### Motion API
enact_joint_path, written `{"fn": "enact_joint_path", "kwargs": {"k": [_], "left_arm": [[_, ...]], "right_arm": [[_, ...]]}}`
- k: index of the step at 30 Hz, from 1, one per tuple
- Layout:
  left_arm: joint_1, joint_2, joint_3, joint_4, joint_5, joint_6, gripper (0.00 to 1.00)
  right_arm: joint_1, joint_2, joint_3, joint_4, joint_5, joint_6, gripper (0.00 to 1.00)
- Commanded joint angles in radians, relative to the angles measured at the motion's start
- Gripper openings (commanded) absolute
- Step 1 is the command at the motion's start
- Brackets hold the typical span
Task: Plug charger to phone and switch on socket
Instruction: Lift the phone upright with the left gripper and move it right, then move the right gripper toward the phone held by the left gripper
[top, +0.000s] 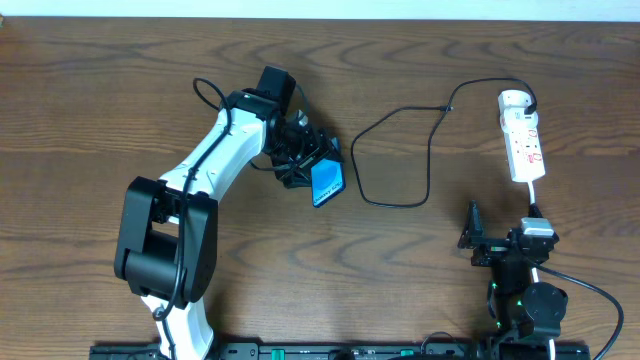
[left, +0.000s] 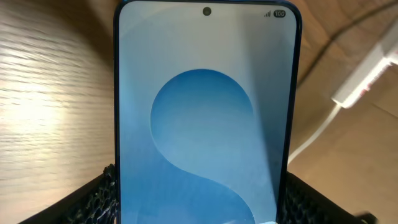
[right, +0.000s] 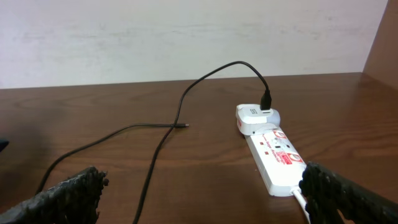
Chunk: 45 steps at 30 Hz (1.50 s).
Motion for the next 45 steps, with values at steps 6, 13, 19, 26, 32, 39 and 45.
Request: {"fn": "enact_joint_path", "kwargs": {"k": [6,13,19,26,32,39,45], "left_arm": [[0.001,-0.021,0.000,0.075,0.255,-0.159,0.67],[0.000,-0.021,0.000,0.172,0.260,-0.363,0.67],[0.000,-0.021,0.000,0.276,0.260,-0.506,0.67],[0.000,-0.021,0.000,0.336,0.257,-0.568,0.67],[0.000,-0.021,0.000,0.340,0.256,-0.570,0.67],[0.000,-0.021,0.000,0.340,0.256,-0.566,0.67],[0.000,-0.021,0.000,0.342,0.256,-0.543,0.67]], "right_arm": [[0.007,-0.007,-0.002,-0.003,-0.003,0.010,0.99],[0.007,-0.007,-0.002,-0.003,-0.003,0.010,0.99],[0.007,-0.007,-0.002,-0.003,-0.003,0.010,0.99],[0.007,-0.007,-0.002,-0.003,-0.003,0.010,0.99],[0.007,-0.007,-0.002,-0.003,-0.003,0.010,0.99],[0.007,-0.007,-0.002,-0.003,-0.003,0.010,0.99],[0.007,-0.007,-0.002,-0.003,-0.003,0.010,0.99]]}}
